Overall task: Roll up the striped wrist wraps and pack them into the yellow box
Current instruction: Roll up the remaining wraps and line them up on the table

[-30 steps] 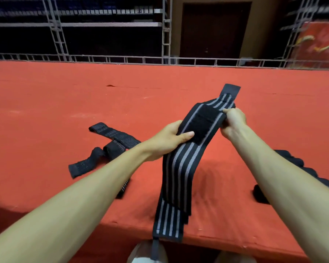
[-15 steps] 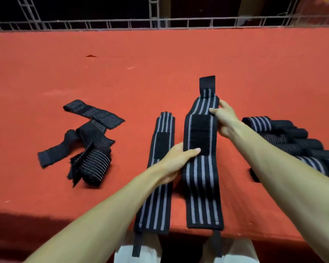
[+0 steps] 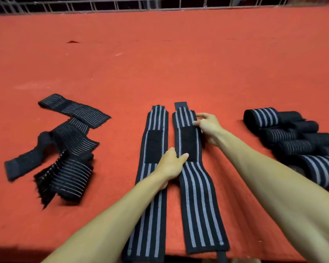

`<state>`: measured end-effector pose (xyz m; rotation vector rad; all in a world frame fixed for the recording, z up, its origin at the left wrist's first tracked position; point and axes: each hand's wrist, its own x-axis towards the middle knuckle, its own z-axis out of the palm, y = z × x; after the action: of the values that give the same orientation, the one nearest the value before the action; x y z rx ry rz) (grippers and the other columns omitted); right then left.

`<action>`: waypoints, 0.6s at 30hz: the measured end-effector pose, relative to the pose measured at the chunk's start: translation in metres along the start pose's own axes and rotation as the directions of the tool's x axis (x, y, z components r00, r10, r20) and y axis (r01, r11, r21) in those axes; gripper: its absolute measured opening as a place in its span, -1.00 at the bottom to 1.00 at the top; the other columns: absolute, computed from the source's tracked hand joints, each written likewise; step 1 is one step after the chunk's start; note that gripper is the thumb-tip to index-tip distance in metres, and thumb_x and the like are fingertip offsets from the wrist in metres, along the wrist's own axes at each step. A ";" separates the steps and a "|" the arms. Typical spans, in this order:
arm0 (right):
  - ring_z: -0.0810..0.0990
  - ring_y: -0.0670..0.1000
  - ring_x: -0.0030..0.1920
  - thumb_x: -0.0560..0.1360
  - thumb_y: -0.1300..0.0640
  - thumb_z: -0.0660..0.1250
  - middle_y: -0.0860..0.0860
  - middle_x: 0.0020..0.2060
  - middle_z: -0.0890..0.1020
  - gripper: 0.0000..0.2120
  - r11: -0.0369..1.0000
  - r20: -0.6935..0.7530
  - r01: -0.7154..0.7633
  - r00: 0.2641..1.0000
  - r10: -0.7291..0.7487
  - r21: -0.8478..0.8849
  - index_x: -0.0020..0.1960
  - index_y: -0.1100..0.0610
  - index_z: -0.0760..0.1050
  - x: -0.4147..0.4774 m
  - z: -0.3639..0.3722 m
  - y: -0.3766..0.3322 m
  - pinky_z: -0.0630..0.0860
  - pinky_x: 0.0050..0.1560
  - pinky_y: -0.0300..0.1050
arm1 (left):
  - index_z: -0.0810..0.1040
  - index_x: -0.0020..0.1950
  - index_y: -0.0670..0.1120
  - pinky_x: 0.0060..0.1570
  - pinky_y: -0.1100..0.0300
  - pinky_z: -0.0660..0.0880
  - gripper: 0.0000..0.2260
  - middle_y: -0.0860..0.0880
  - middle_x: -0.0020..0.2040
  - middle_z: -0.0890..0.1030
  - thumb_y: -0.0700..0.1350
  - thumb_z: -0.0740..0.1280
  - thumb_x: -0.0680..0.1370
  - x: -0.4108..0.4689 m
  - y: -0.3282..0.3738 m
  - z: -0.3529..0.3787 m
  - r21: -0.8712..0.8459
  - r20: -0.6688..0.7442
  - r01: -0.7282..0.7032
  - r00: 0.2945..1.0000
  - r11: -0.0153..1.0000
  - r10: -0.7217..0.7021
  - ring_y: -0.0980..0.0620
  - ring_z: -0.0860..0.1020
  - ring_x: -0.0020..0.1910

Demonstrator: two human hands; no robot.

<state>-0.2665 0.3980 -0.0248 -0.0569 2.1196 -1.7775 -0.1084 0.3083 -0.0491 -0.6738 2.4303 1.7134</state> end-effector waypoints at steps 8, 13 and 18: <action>0.52 0.13 -0.30 0.56 0.30 0.30 0.27 -0.11 0.59 -0.71 0.976 0.098 -0.023 0.994 0.045 -0.217 0.25 0.21 0.36 -0.057 -0.023 0.017 0.50 -0.29 -0.03 | 0.43 0.21 -0.15 -0.17 0.08 0.59 -0.82 -0.14 -0.15 0.60 -0.24 0.22 0.61 -0.052 -0.002 -0.043 -0.137 0.018 -0.072 0.997 0.988 0.075 -0.01 0.61 -0.32; 0.52 0.03 -0.44 0.54 0.17 0.38 0.14 -0.32 0.55 -0.83 0.853 0.177 0.008 0.979 0.099 -0.522 -0.13 0.26 0.50 -0.117 -0.037 0.019 0.55 -0.40 -0.16 | 0.54 0.07 -0.10 -0.05 0.21 0.36 -0.86 0.04 -0.21 0.53 -0.25 0.28 0.54 -0.082 -0.035 -0.083 0.397 -0.194 -0.111 0.960 0.911 0.202 -0.01 0.52 -0.05; 0.61 0.12 -0.44 0.46 0.09 0.48 0.16 -0.36 0.60 -0.70 0.750 0.210 -0.141 0.912 0.352 -0.646 -0.15 0.32 0.48 -0.171 -0.043 0.018 0.61 -0.39 -0.08 | 0.58 -0.13 -0.13 -0.06 0.10 0.44 -0.78 -0.11 -0.15 0.64 -0.01 0.29 0.57 -0.109 -0.049 -0.098 0.541 -0.208 0.074 0.977 0.838 0.048 -0.12 0.59 -0.03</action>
<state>-0.1166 0.4876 0.0070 -0.2075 2.2384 -0.7872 0.0264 0.2380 -0.0211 -0.8127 2.8498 0.8784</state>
